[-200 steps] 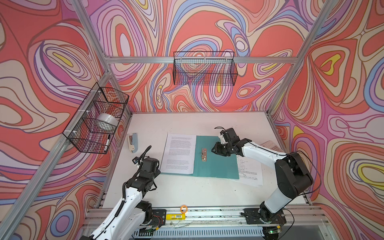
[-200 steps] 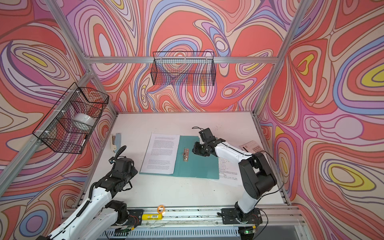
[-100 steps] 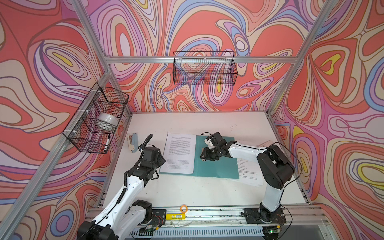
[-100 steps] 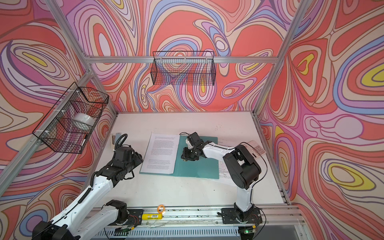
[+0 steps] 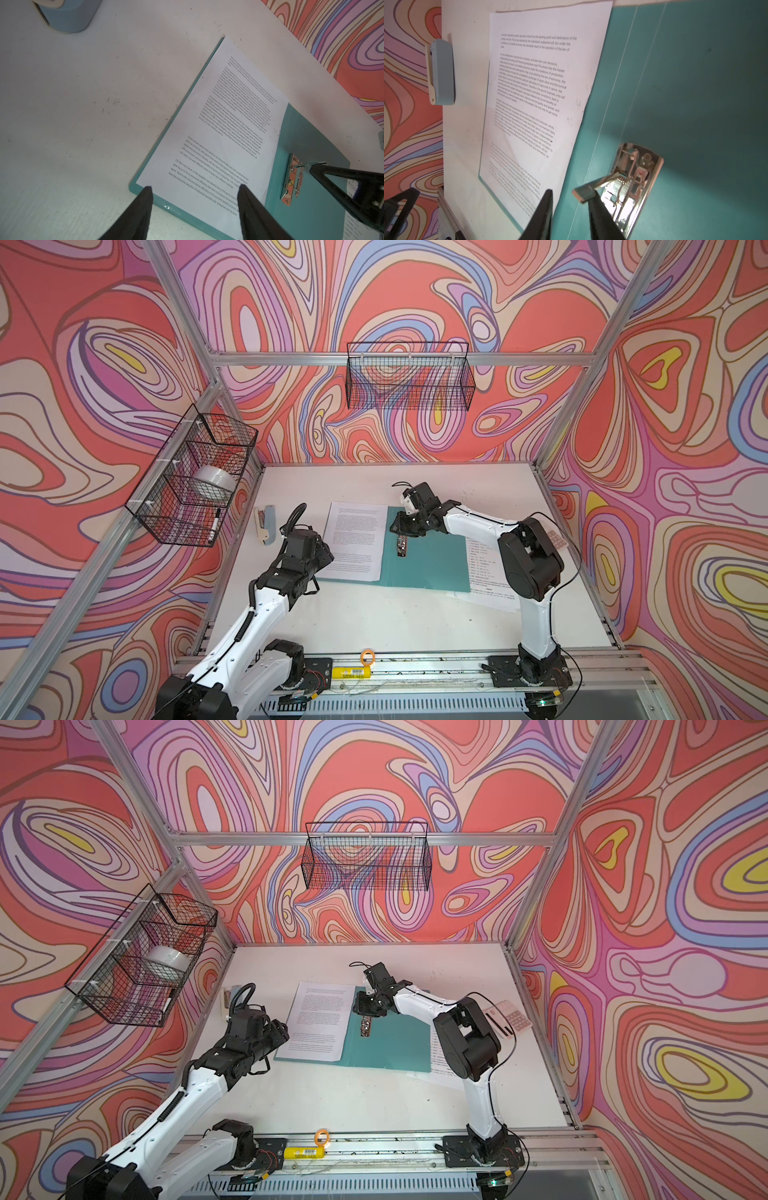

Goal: Put the files into the folder

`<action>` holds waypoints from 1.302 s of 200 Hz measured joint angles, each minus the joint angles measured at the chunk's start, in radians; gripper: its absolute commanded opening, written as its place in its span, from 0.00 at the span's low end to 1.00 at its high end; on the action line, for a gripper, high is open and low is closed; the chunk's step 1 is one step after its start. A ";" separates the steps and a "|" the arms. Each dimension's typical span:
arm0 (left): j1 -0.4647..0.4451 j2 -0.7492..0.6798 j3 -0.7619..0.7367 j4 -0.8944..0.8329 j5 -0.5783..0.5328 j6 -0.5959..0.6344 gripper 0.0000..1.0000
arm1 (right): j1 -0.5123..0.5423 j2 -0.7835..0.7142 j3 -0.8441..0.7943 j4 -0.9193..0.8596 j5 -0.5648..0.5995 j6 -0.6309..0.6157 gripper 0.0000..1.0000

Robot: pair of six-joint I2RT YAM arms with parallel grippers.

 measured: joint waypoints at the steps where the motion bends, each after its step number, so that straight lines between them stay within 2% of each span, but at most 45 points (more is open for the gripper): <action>1: 0.000 0.000 0.000 0.000 0.000 0.000 0.65 | 0.000 0.002 0.002 -0.002 0.000 0.000 0.30; 71: 0.000 0.074 0.000 0.041 0.039 0.026 0.72 | -0.031 0.109 0.203 -0.137 0.084 -0.053 0.31; 87: 0.000 0.070 0.000 0.050 0.047 0.033 0.72 | -0.045 0.113 0.233 -0.168 0.124 -0.074 0.34; 99: 0.000 0.069 0.000 0.056 0.053 0.040 0.72 | -0.062 0.101 0.232 -0.185 0.153 -0.085 0.40; 106: 0.000 0.069 0.000 0.057 0.058 0.046 0.72 | -0.076 0.089 0.219 -0.192 0.172 -0.092 0.47; 118: 0.000 0.070 0.000 0.062 0.069 0.052 0.72 | -0.108 0.048 0.173 -0.203 0.205 -0.109 0.65; 129: 0.000 0.072 0.000 0.077 0.079 0.056 0.72 | -0.140 0.002 0.119 -0.214 0.240 -0.114 0.71; 172: -0.002 0.093 0.000 0.126 0.119 0.057 0.72 | -0.240 -0.135 -0.050 -0.243 0.335 -0.143 0.72; 241: -0.015 0.094 -0.001 0.130 0.148 0.065 0.72 | -0.248 -0.162 -0.204 -0.225 0.377 -0.129 0.73; 260: -0.016 0.094 -0.001 0.130 0.151 0.068 0.72 | -0.253 -0.167 -0.237 -0.218 0.392 -0.121 0.76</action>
